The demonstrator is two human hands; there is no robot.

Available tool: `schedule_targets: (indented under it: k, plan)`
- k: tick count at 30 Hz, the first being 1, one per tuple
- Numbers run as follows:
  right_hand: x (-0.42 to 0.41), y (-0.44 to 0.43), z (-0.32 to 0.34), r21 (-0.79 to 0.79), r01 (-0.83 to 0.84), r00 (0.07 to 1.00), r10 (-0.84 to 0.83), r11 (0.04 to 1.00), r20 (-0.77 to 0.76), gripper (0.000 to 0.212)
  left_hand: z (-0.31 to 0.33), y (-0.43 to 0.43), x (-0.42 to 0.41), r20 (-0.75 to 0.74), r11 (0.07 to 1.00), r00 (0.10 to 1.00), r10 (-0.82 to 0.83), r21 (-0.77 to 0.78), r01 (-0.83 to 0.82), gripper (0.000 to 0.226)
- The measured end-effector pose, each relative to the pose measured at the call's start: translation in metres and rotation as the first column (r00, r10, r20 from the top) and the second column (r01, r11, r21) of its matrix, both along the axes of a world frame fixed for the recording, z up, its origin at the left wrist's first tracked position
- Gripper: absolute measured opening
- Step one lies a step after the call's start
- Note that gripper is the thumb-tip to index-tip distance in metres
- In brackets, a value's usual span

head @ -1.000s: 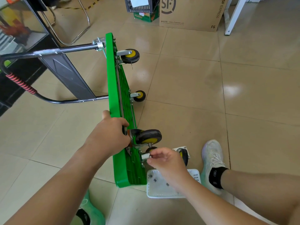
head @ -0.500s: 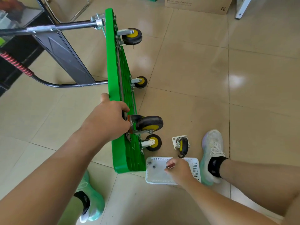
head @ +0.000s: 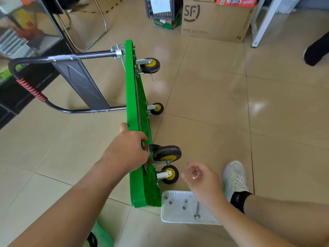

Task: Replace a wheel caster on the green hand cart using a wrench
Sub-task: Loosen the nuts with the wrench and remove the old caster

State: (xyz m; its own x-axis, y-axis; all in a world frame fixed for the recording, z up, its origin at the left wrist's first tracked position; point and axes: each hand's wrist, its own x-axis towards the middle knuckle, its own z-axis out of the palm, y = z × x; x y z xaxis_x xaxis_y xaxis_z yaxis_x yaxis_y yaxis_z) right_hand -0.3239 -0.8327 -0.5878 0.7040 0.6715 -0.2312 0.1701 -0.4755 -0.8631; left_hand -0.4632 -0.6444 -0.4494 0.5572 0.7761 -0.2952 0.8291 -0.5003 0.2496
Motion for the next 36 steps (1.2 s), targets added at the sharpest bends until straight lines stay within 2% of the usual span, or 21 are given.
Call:
schedule_targets:
  k: [3, 6, 10, 14, 15, 17, 19, 23, 28, 36]
  plan:
    - [0.012, 0.022, 0.047, 0.058, -0.186, 0.979, 0.18, 0.981, 0.099, 0.057, 0.001, -0.001, -0.001, -0.002, 1.0, 1.0, 0.012, -0.006, -0.012, 0.04]
    - [0.021, 0.047, 0.07, 0.006, -0.395, 0.916, 0.394, 0.919, 0.073, 0.079, 0.002, -0.002, -0.002, -0.007, 1.0, 1.0, 0.024, -0.016, -0.024, 0.04]
    - [0.026, 0.072, 0.07, -0.074, -0.623, 0.779, 0.626, 0.779, 0.031, 0.084, 0.004, -0.002, 0.0, -0.001, 0.999, 0.999, 0.033, -0.026, -0.033, 0.039]
    - [0.03, 0.091, 0.062, -0.224, -0.721, 0.656, 0.75, 0.655, 0.081, 0.095, 0.004, -0.004, -0.001, -0.004, 0.999, 0.999, 0.037, -0.031, -0.037, 0.039]
    - [0.03, 0.095, 0.06, -0.237, -0.733, 0.637, 0.765, 0.638, 0.09, 0.096, 0.004, -0.004, -0.001, 0.002, 0.999, 0.999, 0.039, -0.03, -0.039, 0.039]
    - [0.03, 0.103, 0.056, -0.207, -0.755, 0.616, 0.781, 0.622, 0.098, 0.084, 0.003, -0.003, -0.001, 0.006, 0.999, 0.999, 0.039, -0.029, -0.039, 0.038]
    - [0.03, 0.107, 0.053, -0.171, -0.748, 0.635, 0.767, 0.641, 0.097, 0.069, 0.002, -0.003, -0.002, 0.006, 0.999, 0.999, 0.032, -0.031, -0.032, 0.039]
    - [0.031, 0.107, 0.052, -0.134, -0.727, 0.67, 0.738, 0.674, 0.079, 0.058, 0.001, -0.003, -0.005, 0.02, 0.999, 1.0, 0.019, -0.034, -0.018, 0.043]
    - [0.03, 0.106, 0.053, -0.108, -0.713, 0.69, 0.721, 0.692, 0.059, 0.057, -0.002, -0.003, -0.012, 0.114, 0.998, 0.993, 0.007, -0.068, 0.001, 0.052]
    - [0.031, 0.102, 0.058, -0.113, -0.704, 0.698, 0.712, 0.701, 0.076, 0.055, -0.01, -0.003, -0.026, 0.273, 0.991, 0.962, -0.007, -0.124, 0.043, 0.08]
